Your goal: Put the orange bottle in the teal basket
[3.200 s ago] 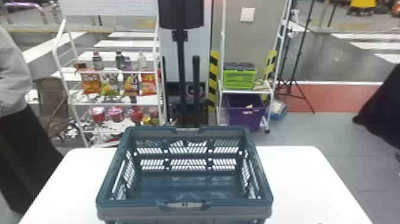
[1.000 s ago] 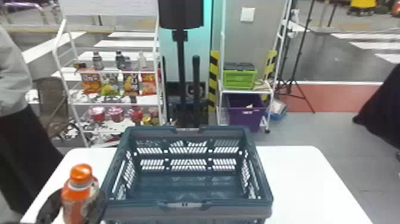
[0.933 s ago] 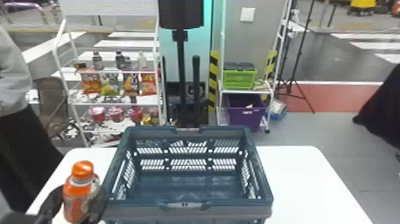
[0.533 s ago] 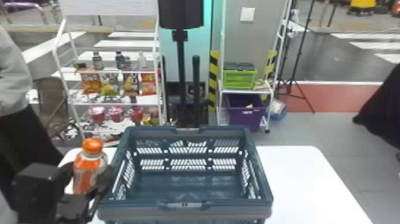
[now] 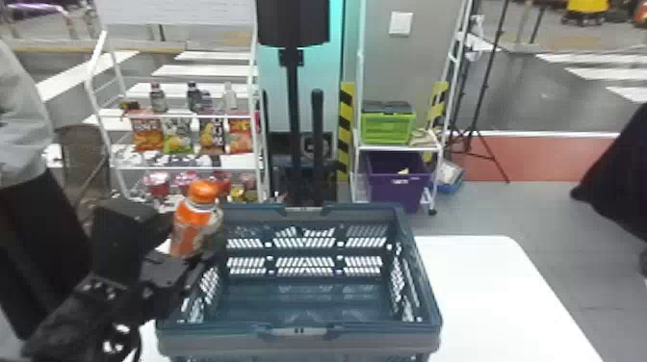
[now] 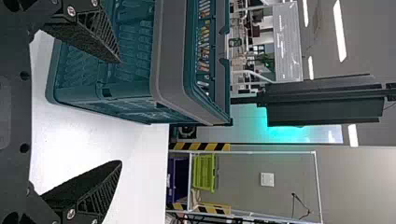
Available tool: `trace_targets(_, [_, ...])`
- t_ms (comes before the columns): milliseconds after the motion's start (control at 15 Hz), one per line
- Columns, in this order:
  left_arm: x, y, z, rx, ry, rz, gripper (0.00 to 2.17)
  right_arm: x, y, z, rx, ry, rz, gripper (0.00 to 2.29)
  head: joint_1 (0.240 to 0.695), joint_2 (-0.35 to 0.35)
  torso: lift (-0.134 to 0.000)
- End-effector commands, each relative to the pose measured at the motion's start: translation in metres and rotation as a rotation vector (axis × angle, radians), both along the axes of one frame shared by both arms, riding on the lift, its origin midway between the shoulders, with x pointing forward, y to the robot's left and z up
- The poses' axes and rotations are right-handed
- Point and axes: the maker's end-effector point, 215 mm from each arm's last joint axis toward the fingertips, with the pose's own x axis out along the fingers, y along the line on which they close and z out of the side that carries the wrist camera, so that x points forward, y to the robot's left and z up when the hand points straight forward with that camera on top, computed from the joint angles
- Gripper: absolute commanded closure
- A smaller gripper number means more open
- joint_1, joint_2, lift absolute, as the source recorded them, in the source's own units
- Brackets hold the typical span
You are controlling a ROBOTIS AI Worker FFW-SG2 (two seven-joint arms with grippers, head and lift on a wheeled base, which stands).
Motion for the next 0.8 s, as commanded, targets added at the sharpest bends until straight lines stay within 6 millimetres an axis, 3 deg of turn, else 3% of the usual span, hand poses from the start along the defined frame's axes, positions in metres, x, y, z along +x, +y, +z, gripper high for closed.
trace_targets(0, [0.019,-0.023,-0.011,0.022,0.028,-0.076,0.62,-0.002,-0.001,-0.003,-0.003,0.007,-0.002,0.12,0.499,0.0,0.0])
trace_targets(400, [0.064,-0.083,-0.059,0.134,0.179,-0.304,0.62,-0.011,-0.007,-0.014,-0.013,0.03,-0.02,0.12,0.499,0.0,0.0])
trace_targets(733, [0.076,-0.113,-0.105,0.216,0.335,-0.469,0.62,-0.018,-0.011,-0.018,-0.024,0.041,-0.03,0.12,0.499,0.0,0.0])
